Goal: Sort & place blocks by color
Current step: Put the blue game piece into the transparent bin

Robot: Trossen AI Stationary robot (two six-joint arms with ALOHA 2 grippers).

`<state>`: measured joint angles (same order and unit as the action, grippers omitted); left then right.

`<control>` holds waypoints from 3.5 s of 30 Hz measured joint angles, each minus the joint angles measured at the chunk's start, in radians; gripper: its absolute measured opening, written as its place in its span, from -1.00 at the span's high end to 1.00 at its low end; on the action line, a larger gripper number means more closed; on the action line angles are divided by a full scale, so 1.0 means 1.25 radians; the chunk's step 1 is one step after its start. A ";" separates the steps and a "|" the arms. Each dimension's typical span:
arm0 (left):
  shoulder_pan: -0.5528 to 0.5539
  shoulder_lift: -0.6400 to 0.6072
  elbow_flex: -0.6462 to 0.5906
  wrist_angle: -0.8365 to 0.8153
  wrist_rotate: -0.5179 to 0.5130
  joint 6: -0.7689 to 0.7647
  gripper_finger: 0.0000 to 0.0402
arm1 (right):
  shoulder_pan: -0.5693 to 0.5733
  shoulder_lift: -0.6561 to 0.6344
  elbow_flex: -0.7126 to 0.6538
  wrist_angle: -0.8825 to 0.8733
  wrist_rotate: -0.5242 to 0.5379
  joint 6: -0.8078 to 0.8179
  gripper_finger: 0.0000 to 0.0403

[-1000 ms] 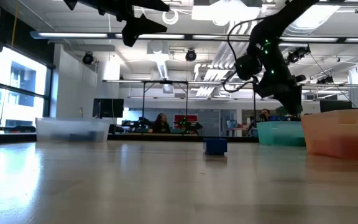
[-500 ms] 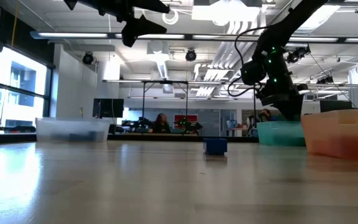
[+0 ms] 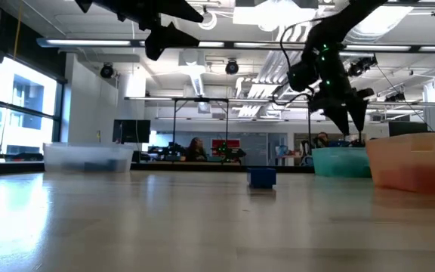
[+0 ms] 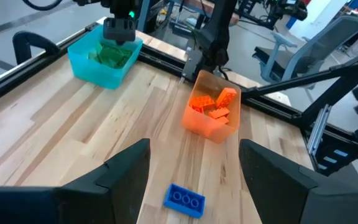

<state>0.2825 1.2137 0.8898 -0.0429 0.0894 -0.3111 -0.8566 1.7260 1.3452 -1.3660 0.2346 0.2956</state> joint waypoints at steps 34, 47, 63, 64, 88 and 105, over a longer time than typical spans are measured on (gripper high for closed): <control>0.000 0.000 0.000 -0.275 -0.159 0.085 -0.16 | 0.648 0.000 0.066 0.264 -0.230 0.839 -0.22; 0.000 0.000 0.000 -0.275 -0.164 0.085 -0.16 | 0.749 0.011 0.064 0.392 -0.133 1.050 -0.22; 0.000 -0.001 0.000 -0.277 -0.164 0.111 -0.16 | 0.754 0.151 0.064 0.448 -0.173 1.054 -0.22; 0.000 -0.001 0.000 -0.277 -0.164 0.111 -0.16 | 0.754 0.160 0.064 0.449 -0.176 1.054 -0.22; 0.000 -0.001 0.000 -0.280 -0.164 0.112 -0.16 | 0.752 0.273 0.065 0.468 -0.216 0.990 0.34; 0.031 -0.001 0.000 -0.232 -0.183 0.182 -0.16 | 0.721 0.156 0.116 0.414 -0.128 0.741 0.49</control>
<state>0.3216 1.2129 0.8898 -0.3322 -0.1390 -0.0834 0.0444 1.9207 1.4908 -0.8481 0.0748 1.2214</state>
